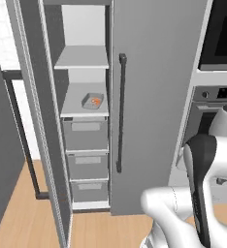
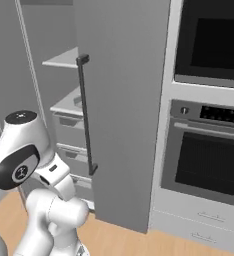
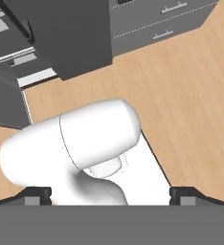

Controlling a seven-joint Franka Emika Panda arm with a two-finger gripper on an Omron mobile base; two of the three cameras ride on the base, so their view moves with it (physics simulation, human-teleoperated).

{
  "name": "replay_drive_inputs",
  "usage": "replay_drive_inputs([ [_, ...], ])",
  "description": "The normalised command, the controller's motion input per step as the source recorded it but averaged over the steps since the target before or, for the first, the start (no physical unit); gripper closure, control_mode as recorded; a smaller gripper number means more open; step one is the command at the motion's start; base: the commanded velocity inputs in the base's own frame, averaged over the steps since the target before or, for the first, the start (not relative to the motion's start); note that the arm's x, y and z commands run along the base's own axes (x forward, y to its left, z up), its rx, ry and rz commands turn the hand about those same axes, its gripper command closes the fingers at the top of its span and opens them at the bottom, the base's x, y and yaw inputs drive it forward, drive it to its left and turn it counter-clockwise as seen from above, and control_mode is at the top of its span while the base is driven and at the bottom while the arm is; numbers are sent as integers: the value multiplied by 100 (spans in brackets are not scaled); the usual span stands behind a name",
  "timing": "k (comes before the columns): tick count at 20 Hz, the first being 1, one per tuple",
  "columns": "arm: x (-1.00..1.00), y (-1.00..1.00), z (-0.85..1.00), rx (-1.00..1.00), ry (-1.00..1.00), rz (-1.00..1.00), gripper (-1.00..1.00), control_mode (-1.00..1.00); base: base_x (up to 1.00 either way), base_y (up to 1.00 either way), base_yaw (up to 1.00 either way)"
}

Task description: Take the meat container that has the shrimp and place it on the second highest rack of the freezer. Then take the vegetable container that has the lemon and cucumber and place it on the highest rack of the freezer.

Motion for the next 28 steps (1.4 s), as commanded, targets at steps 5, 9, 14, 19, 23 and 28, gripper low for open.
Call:
replay_drive_inputs([
  [5, 0, 0, 0, 0, 0, 0, -100, 100, -16, -100, -21],
  [9, 0, 0, 0, 0, 0, 0, -100, 100, 3, -100, -14],
  [14, 0, 0, 0, 0, 0, 0, -100, 100, 19, -100, -12],
  [19, 0, 0, 0, 0, 0, 0, -100, 100, 45, -100, -6],
  [23, 0, 0, 0, 0, 0, 0, -100, 100, 60, -100, 0],
  [28, 0, 0, 0, 0, 0, 0, -100, 100, 31, -100, 0],
])
